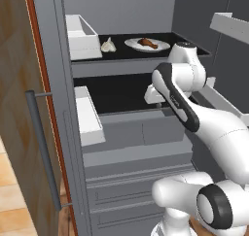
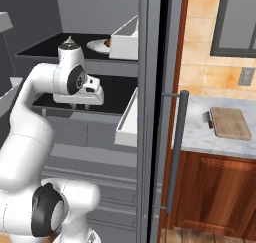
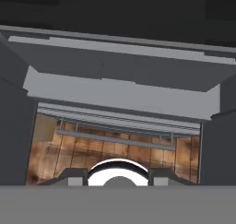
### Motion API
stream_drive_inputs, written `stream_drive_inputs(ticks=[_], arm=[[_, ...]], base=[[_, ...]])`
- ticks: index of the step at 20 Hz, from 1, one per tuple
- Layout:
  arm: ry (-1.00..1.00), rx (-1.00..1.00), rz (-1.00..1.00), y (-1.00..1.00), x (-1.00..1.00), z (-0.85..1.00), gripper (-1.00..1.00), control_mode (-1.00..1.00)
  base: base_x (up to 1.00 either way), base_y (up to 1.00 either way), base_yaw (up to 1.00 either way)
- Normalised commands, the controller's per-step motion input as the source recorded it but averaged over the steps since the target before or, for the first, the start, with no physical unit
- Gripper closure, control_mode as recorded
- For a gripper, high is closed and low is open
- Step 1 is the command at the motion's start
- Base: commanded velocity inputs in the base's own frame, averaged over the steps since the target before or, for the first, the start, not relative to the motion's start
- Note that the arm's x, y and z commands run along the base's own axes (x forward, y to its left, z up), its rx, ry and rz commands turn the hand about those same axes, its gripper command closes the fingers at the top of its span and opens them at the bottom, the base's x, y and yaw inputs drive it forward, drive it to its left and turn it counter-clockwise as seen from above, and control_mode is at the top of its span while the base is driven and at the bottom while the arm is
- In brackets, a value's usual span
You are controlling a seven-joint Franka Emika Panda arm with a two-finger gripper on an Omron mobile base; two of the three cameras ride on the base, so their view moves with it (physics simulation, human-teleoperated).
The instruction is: Retrieve the chicken drumstick from the fridge and place it on the cutting board.
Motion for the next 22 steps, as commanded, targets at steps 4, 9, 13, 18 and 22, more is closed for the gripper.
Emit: stream_drive_inputs(ticks=[4, 9, 13, 18, 22], arm=[[-0.12, 0.00, 0.00, -0.01, -0.07, 0.07, -1.00, -1.00], [-0.24, 0.00, 0.00, 0.00, 0.00, 0.48, -1.00, -1.00], [-0.25, 0.00, 0.00, 0.00, 0.00, 0.66, -1.00, -1.00], [-0.23, 0.05, 0.00, -0.01, 0.02, 0.85, -1.00, -1.00], [-0.25, 0.07, 0.00, -0.10, 0.15, 0.72, -1.00, -1.00]], base=[[0.00, 0.00, 0.00], [0.00, 0.00, 0.00], [0.00, 0.00, 0.00], [0.00, 0.00, 0.00], [0.00, 0.00, 0.00]])
